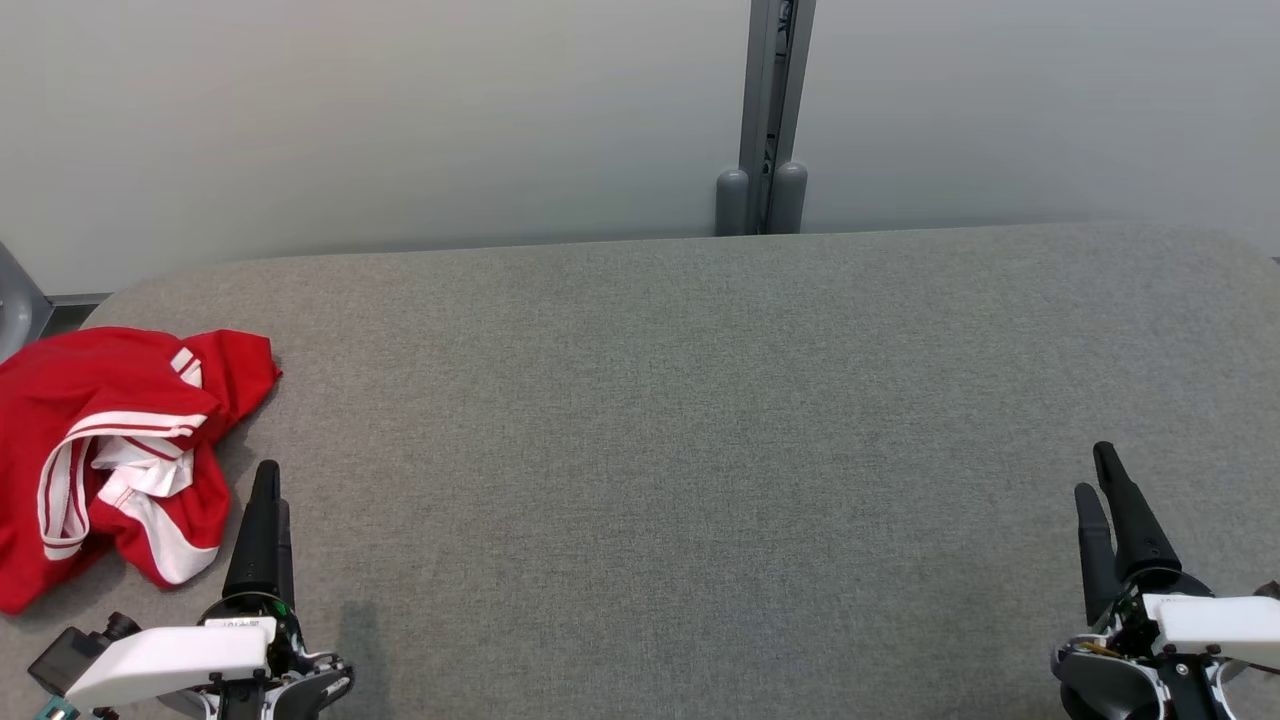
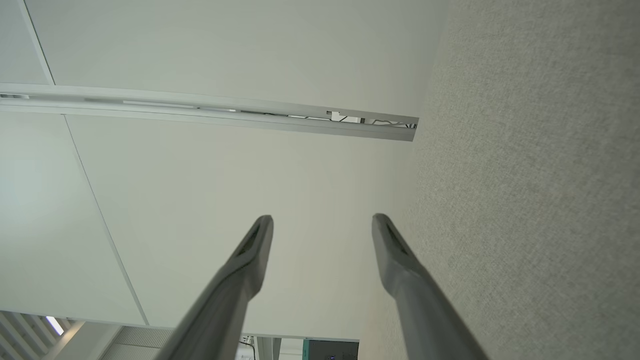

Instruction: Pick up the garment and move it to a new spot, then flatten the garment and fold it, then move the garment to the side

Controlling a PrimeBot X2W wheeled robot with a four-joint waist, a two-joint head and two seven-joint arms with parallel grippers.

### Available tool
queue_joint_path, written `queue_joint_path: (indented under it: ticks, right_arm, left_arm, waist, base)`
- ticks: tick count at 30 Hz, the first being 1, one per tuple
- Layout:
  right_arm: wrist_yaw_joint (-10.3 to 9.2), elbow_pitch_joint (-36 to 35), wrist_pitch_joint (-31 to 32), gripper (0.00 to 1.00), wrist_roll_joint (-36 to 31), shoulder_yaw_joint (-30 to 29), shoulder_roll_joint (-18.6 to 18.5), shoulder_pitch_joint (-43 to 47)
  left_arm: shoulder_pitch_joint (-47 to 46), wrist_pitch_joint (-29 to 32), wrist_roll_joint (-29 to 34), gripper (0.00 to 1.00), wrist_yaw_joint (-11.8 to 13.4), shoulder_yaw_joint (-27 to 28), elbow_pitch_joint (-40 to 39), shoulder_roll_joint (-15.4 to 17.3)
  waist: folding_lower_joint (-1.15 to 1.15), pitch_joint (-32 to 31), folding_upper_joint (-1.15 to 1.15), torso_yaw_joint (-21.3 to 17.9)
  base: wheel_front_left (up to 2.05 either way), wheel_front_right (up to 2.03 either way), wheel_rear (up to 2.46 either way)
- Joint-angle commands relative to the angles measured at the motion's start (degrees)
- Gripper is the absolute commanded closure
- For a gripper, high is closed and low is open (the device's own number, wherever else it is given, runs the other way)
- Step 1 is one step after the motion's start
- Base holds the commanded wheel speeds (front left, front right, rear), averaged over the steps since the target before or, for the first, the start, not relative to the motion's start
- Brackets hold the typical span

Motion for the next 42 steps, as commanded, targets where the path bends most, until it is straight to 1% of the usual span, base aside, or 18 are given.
queue_joint_path:
  ticks: [1,10,17,21,22,30,35,36,42]
  right_arm:
    - [0.04,-1.35,-0.59,0.00,-0.87,0.01,-0.57,-1.61]
    - [0.05,-2.99,-2.65,0.00,-8.76,0.27,-0.68,-1.93]
    - [0.06,-4.26,-4.12,0.00,-21.93,1.89,-0.75,-1.80]
    - [0.06,-5.21,-4.89,0.00,-28.77,1.34,-0.79,-1.85]
    - [0.06,-5.21,-4.89,0.00,-28.77,1.34,-0.79,-1.85]
    - [0.07,-6.44,-6.38,0.00,-42.99,2.71,-0.87,-1.75]
    - [0.07,-6.25,-7.28,0.00,-50.36,3.20,-0.92,-1.70]
    - [0.08,-6.18,-7.64,0.00,-52.81,3.29,-0.94,-1.76]
    - [0.08,-5.94,-8.62,0.00,-58.24,3.40,-0.98,-1.94]
  left_arm:
    - [-2.05,-0.35,1.36,0.00,-0.16,-0.08,-1.23,0.62]
    - [-2.14,-2.42,12.23,0.00,-0.20,-0.88,-2.57,0.72]
    - [-1.76,-3.86,21.82,0.00,-0.10,-1.08,-3.49,0.79]
    - [-1.49,-4.67,28.78,0.00,0.53,-1.29,-4.03,0.80]
    - [-1.49,-4.67,28.78,0.00,0.53,-1.29,-4.03,0.80]
    - [-1.23,-6.16,39.92,0.00,1.77,-2.80,-4.73,0.86]
    - [-1.06,-7.02,46.85,0.00,2.61,-3.85,-4.55,1.03]
    - [-1.06,-7.37,48.72,0.00,2.93,-4.15,-4.70,1.04]
    - [-0.98,-8.40,52.84,0.00,3.31,-4.68,-4.46,1.07]
  waist:
    - [0.00,0.00,0.00,0.01]
    - [0.00,0.01,0.00,0.13]
    - [0.00,0.08,0.00,0.20]
    - [0.00,0.15,0.00,0.22]
    - [0.00,0.15,0.00,0.22]
    - [0.00,0.27,0.00,0.33]
    - [0.00,0.33,0.00,0.40]
    - [0.00,0.35,0.00,0.44]
    - [0.00,0.33,0.00,0.52]
  base:
    - [0.00,0.00,0.00]
    - [0.00,0.00,0.00]
    - [0.00,0.00,0.00]
    - [0.00,0.00,0.00]
    - [0.00,0.00,0.00]
    - [0.00,0.00,0.00]
    - [0.00,0.00,0.00]
    - [0.00,0.00,0.00]
    - [0.00,0.00,0.00]
